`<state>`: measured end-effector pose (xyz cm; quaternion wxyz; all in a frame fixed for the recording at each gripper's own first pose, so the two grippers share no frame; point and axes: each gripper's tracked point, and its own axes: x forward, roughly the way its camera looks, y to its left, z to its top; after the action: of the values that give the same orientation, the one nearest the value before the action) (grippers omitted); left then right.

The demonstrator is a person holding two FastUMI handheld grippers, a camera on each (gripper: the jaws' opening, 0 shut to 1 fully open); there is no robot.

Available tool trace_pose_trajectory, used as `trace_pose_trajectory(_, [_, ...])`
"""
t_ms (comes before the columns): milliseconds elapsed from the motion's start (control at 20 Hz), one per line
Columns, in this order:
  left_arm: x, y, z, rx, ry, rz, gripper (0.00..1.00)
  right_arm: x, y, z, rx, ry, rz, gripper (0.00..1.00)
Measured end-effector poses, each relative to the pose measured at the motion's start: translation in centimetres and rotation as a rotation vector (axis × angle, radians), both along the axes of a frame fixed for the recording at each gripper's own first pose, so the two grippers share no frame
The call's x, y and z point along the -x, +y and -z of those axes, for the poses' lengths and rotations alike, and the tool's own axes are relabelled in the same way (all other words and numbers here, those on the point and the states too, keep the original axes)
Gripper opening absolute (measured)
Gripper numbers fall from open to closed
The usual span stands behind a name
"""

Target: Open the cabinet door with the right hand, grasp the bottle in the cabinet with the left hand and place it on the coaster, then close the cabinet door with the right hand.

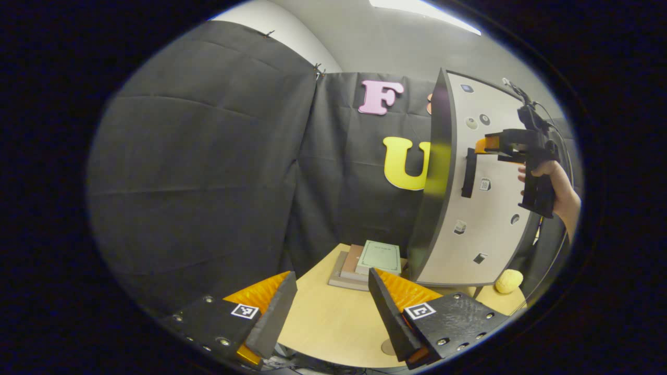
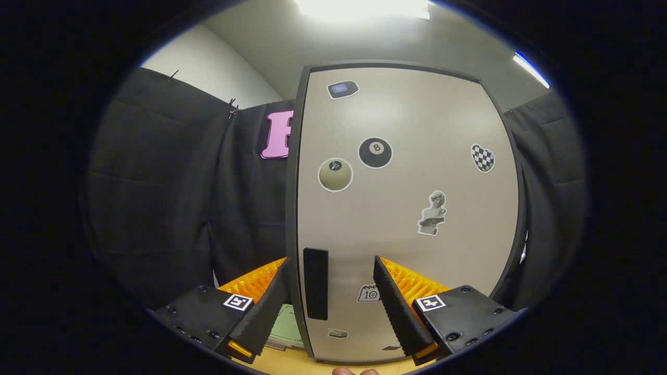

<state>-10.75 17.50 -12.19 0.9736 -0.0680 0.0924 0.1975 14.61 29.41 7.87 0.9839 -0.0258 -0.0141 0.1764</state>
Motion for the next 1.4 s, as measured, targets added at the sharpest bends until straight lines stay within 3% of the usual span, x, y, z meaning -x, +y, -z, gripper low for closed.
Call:
trace_pose_trajectory(450, [0.3,3.3,0.3,-0.030,0.009,-0.020,0.86,-4.0,2.8,4.4,0.034,0.127,0.046,0.96])
trace_pose_trajectory(550, [0.2,3.6,0.4,-0.033,0.012,-0.015,0.86,-4.6,3.1,5.2,0.035,0.148,0.060,0.85])
trace_pose_trajectory(600, [0.2,3.8,0.4,-0.035,0.015,-0.015,0.86,-4.7,3.2,5.2,0.029,0.155,0.063,0.72])
trace_pose_trajectory(650, [0.1,4.0,0.5,-0.039,0.014,-0.015,0.86,-4.7,3.2,5.1,0.023,0.148,0.074,0.70])
trace_pose_trajectory(800, [0.0,4.2,0.3,-0.049,0.013,-0.014,0.86,-4.9,3.4,4.9,0.021,0.142,0.092,0.38])
trace_pose_trajectory(1000, [-0.1,4.2,0.3,-0.052,0.010,-0.012,0.86,-4.9,3.3,5.0,0.002,0.159,0.098,0.34])
trace_pose_trajectory(1050, [0.1,4.1,0.4,-0.050,0.012,-0.012,0.86,-4.7,3.4,4.9,-0.002,0.157,0.089,0.27])
trace_pose_trajectory(1100, [0.1,4.1,0.4,-0.049,0.012,-0.012,0.86,-4.8,3.4,5.0,-0.001,0.159,0.080,0.28])
trace_pose_trajectory(1200, [0.0,3.9,0.2,-0.049,0.012,-0.006,0.86,-4.8,3.5,4.9,0.000,0.148,0.047,0.18])
trace_pose_trajectory(1400, [0.0,3.1,-0.1,-0.059,0.010,0.010,0.86,-4.1,3.3,5.0,0.018,0.156,-0.031,0.08])
